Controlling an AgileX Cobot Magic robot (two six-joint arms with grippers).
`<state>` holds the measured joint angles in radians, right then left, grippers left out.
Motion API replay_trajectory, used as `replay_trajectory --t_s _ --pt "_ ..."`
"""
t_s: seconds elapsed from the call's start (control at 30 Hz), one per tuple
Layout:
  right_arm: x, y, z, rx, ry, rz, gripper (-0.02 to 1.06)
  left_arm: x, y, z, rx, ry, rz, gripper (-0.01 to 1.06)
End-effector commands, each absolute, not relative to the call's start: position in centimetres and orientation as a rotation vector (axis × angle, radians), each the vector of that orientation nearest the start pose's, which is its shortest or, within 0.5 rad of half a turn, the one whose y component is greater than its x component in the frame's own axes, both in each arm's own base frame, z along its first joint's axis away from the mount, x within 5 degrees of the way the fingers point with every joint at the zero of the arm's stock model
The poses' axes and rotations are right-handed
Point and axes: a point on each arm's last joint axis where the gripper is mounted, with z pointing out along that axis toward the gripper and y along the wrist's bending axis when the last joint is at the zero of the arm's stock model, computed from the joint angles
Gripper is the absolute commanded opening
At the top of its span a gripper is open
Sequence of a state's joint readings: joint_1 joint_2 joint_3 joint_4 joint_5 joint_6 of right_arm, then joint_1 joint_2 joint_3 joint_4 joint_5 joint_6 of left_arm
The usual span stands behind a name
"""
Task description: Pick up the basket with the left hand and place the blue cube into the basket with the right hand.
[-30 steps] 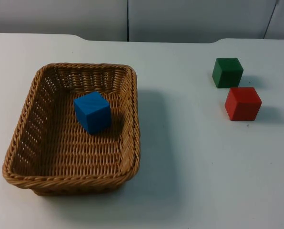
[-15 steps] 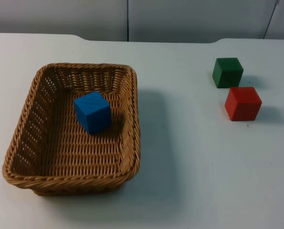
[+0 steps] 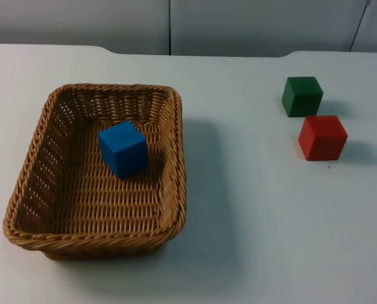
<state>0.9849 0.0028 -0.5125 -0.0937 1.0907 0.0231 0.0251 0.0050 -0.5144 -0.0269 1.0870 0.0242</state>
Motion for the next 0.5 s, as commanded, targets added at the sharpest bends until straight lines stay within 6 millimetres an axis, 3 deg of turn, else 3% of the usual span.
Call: replay_trajectory --t_s 0.0,0.27,0.47 --pt "0.29 -0.97 27.81 -0.964 1.852 0.505 1.05 -0.68 -0.33 27.90 -0.008 2.049 -0.019 1.05" --pt "0.29 -0.98 27.81 -0.955 1.856 0.501 1.05 -0.68 -0.33 27.90 -0.008 2.049 -0.019 1.05" --pt "0.11 -1.02 27.81 -0.772 1.923 0.387 1.05 -0.68 -0.33 27.90 -0.008 2.049 -0.019 1.05"
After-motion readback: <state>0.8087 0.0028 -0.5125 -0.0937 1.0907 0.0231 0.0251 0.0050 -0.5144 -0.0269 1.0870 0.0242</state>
